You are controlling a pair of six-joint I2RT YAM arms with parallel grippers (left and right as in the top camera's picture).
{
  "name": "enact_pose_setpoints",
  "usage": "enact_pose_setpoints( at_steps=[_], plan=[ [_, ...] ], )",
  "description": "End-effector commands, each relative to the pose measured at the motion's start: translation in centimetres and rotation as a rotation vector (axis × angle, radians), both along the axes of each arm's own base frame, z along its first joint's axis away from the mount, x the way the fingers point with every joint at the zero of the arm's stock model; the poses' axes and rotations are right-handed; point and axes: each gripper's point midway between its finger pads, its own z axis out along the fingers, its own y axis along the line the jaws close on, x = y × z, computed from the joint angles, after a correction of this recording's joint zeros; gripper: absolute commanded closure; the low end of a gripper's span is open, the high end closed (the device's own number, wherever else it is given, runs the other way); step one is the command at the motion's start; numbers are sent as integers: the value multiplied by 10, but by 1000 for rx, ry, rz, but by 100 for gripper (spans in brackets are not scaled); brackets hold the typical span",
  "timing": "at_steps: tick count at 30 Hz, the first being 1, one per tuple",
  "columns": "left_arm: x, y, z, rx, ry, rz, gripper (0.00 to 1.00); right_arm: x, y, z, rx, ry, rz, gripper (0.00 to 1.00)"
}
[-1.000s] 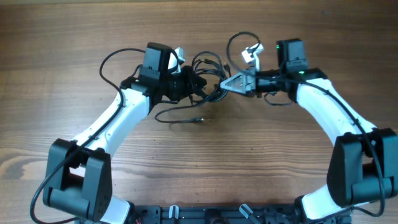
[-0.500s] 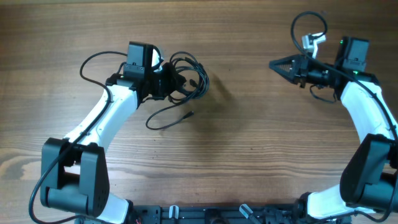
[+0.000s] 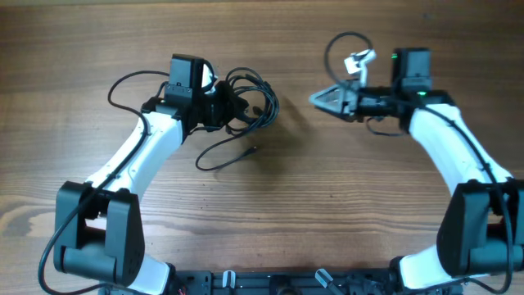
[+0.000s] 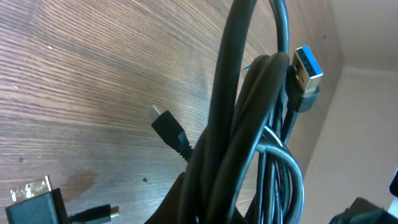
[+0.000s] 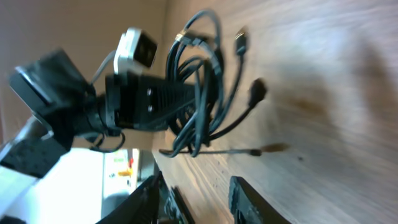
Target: Untangle cables
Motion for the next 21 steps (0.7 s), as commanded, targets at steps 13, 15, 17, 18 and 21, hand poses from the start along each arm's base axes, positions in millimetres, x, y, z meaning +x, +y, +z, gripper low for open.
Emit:
enact_pose_setpoints(
  at_steps=[13, 15, 17, 18, 21],
  plan=[
    [-4, -11, -10, 106, -26, -1, 96, -9, 49, 12, -114, -78, 20, 59],
    [-2, -7, -12, 129, -27, 16, 96, -10, 49, 16, -112, -87, 21, 57],
    [-2, -7, -11, 127, -31, 15, 96, -11, 50, 17, -111, -90, 23, 51],
    [-1, -8, -11, 126, -34, 15, 96, -12, 51, 17, -111, -81, 23, 49],
    [1, -10, -8, 117, -50, 12, 96, -16, 55, 13, -125, -60, 25, 44]
  ],
)
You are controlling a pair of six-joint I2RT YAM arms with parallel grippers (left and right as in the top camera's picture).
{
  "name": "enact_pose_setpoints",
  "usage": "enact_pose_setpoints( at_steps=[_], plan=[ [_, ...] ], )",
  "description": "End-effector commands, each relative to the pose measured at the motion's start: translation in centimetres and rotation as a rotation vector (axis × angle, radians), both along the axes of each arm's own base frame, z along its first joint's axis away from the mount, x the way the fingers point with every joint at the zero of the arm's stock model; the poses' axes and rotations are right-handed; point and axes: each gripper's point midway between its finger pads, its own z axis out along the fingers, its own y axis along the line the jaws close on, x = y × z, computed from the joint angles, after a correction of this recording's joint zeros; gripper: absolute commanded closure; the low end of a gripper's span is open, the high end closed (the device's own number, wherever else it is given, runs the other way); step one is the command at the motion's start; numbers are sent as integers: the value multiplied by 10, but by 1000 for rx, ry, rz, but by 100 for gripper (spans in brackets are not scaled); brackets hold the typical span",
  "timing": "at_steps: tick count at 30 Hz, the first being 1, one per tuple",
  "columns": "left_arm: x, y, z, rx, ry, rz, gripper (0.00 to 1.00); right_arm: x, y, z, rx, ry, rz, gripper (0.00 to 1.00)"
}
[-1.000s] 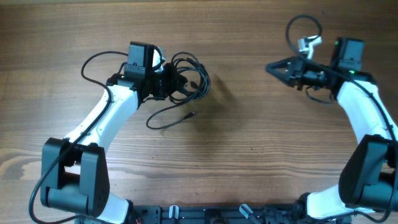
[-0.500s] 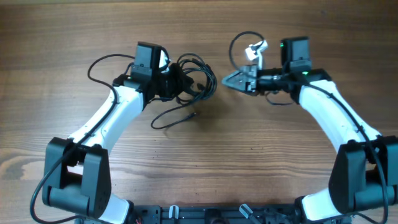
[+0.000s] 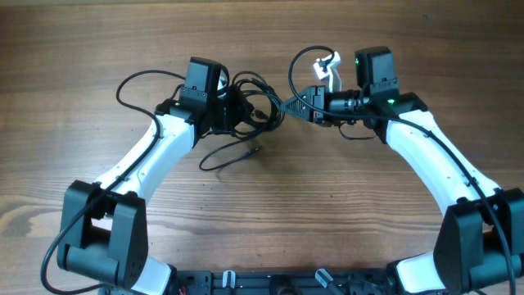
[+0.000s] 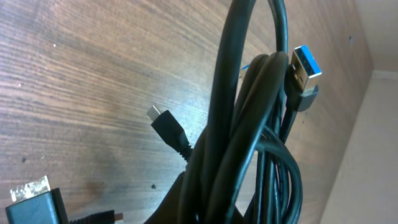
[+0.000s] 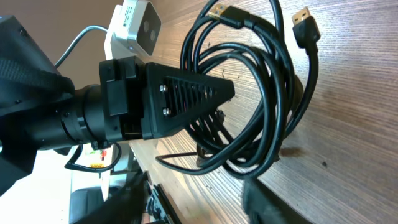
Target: Untangle cables
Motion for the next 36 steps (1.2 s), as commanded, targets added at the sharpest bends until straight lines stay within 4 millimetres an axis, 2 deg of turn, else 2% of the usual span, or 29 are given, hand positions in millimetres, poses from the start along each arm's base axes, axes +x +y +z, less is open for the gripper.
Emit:
enact_pose_setpoints(
  at_steps=[1, 12, 22, 27, 36],
  plan=[
    [4, 0, 1, 10, -28, -8, 96, -1, 6, 7, -26, -7, -19, 43],
    [-1, -19, 12, -92, -32, -82, 96, 2, 21, -14, -113, 68, -109, 43],
    [-6, -39, 19, -111, -64, -130, 96, 5, 26, -12, -86, 85, -123, 50],
    [-5, -46, 23, -130, -80, -144, 96, 4, 24, -28, -121, 138, -145, 52],
    [-4, -42, 28, -175, -71, -150, 96, 5, 21, -52, -165, 190, -161, 53]
  ],
)
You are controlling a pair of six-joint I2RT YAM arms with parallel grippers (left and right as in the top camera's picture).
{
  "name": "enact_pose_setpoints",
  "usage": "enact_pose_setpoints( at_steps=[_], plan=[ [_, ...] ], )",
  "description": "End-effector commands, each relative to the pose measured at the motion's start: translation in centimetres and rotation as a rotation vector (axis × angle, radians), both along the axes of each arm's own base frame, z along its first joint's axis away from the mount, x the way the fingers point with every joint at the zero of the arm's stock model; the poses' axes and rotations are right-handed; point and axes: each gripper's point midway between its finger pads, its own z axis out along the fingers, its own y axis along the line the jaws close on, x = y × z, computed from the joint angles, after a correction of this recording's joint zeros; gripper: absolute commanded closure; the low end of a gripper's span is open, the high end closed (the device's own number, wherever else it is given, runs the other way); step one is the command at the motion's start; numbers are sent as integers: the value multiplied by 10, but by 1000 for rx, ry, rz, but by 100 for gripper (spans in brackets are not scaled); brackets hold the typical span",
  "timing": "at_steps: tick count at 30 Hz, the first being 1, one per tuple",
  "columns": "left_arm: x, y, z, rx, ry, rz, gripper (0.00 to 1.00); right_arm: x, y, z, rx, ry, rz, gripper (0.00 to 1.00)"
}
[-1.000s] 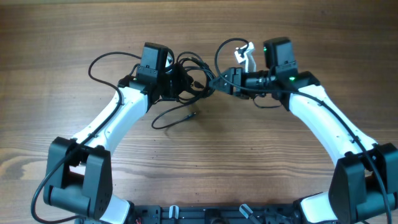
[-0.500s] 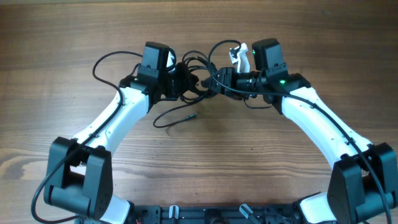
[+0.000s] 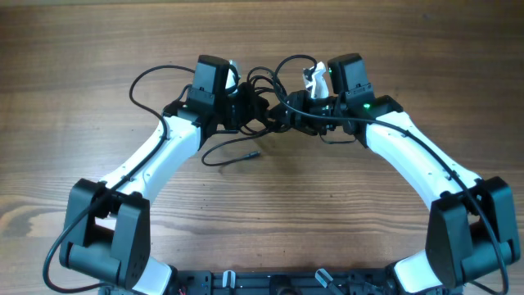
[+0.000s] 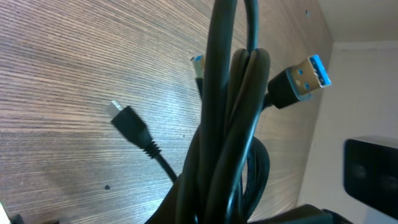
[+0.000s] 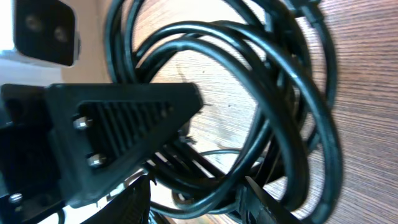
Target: Untangle cables
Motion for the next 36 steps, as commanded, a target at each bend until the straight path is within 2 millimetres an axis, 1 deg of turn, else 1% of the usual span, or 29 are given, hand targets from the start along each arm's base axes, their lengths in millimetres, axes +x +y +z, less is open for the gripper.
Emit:
enact_pose_setpoints(
  at_steps=[1, 10, 17, 24, 28, 32, 33, 36],
  plan=[
    [-3, -7, 10, -63, -3, -44, 96, 4, -1, -13, -45, 20, -23, 53],
    [-3, -8, 10, -69, -1, -49, 96, 8, -3, -17, -64, 13, -38, 54],
    [-4, -14, 18, -114, -7, -72, 96, 8, -1, -25, -72, 32, -37, 59],
    [-8, -19, 23, -148, -4, -102, 96, 10, 5, -21, -58, 3, -28, 64],
    [-9, -23, 27, -178, 4, -106, 96, 8, 6, -30, -79, 20, -32, 64],
    [-12, -29, 35, -220, -8, -146, 96, 8, 6, -41, -89, 45, -31, 75],
    [-12, -29, 35, -220, -8, -147, 96, 9, 6, -42, -90, 43, -31, 81],
    [-12, -29, 35, -220, -8, -147, 96, 10, 7, -40, -87, 27, -25, 94]
  ],
)
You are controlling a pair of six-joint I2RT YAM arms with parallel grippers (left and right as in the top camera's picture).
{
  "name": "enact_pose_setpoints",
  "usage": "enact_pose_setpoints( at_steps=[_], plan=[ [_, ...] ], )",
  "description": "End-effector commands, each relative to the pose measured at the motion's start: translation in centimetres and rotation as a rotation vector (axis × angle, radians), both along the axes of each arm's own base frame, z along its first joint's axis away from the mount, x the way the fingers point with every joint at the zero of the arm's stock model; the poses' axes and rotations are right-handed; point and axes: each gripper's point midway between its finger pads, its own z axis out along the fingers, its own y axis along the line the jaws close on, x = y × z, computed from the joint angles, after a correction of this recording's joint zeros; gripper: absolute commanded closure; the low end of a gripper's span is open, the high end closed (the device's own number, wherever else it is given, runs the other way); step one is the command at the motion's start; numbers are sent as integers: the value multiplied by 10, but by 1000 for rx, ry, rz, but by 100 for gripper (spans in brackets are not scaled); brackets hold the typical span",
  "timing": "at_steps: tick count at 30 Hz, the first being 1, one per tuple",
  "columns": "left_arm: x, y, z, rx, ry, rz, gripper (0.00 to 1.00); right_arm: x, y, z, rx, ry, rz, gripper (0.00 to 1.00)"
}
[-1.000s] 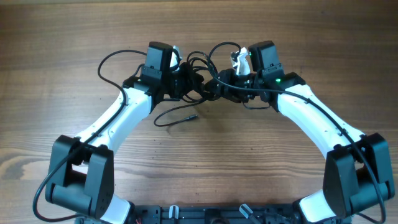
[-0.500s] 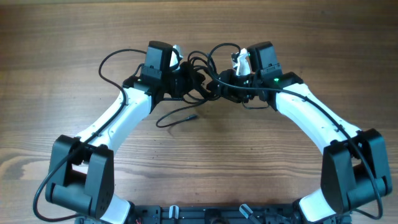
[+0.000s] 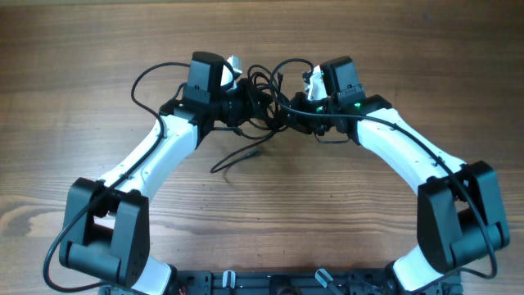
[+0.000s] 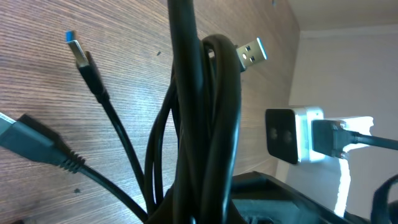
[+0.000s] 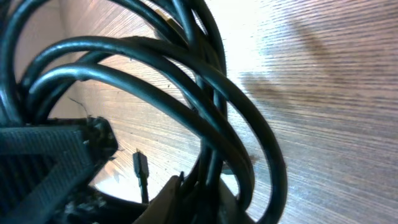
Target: Untangle cables
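A tangled bundle of black cables [image 3: 260, 97] hangs just above the wooden table between my two arms. My left gripper [image 3: 246, 108] is shut on its left side; in the left wrist view the strands [image 4: 205, 124] rise straight out of that gripper [image 4: 205, 214], with a silver USB plug [image 4: 249, 53] and a blue-tipped plug [image 4: 78, 50] sticking out. My right gripper [image 3: 288, 117] is shut on strands at the bundle's right side; its own view has loops [image 5: 186, 81] arching over that gripper [image 5: 208, 200]. One loose end [image 3: 237, 156] trails down onto the table.
The brown wooden table [image 3: 368, 229] stretches all round. The two wrists stand almost nose to nose, the right wrist's white camera [image 4: 289, 134] close behind the bundle. The left arm's own thin wire [image 3: 147, 82] loops out at the far left.
My right gripper, which stood open with its fingers among the loops, is now shut on strands of the bundle. The left gripper still holds its side, and the bundle has turned in its view.
At first my left gripper held the bundle while the right gripper stood open far off to the right. Then the open right gripper was at the bundle's edge, later in among the loops. Now both grippers hold the bundle from opposite sides.
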Motion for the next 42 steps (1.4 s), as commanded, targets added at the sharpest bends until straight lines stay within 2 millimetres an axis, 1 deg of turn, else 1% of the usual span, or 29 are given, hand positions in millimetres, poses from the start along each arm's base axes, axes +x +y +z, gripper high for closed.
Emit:
enact_pose_setpoints(
  at_steps=[1, 4, 6, 10, 13, 19, 23, 26, 31, 34, 37, 42],
  plan=[
    [-13, -18, 18, -104, 17, -86, 96, -2, 10, -7, -3, -4, 37, 96],
    [-13, -15, 13, -74, 5, -86, 96, -5, 12, -2, 9, -41, 86, 95],
    [-15, -10, 5, -42, 35, -65, 96, -5, 13, 5, 20, -61, 100, 95],
    [-21, -3, -7, 19, 54, -68, 96, -5, 6, 32, 32, -129, 106, 96],
    [-23, 1, -13, 52, 54, -72, 96, -5, -7, 58, 40, -190, 95, 96],
    [-16, 12, -22, 138, 16, -48, 96, -14, -37, 112, 74, -315, 91, 96],
    [-13, 18, -26, 195, -25, -53, 96, -20, -63, 136, 62, -372, 45, 96],
    [-12, 19, -26, 230, -82, -100, 96, -22, -81, 147, 40, -400, 8, 96],
    [-8, 26, -30, 316, -163, -147, 96, -26, -101, 163, 23, -452, -32, 96],
    [-4, 33, -34, 375, -189, -142, 96, -30, -109, 176, 25, -499, -38, 96],
    [-1, 39, -36, 424, -221, -151, 96, -38, -112, 192, 42, -569, -11, 96],
    [4, 47, -38, 473, -227, -119, 96, -45, -125, 208, 37, -629, -28, 96]
  ],
)
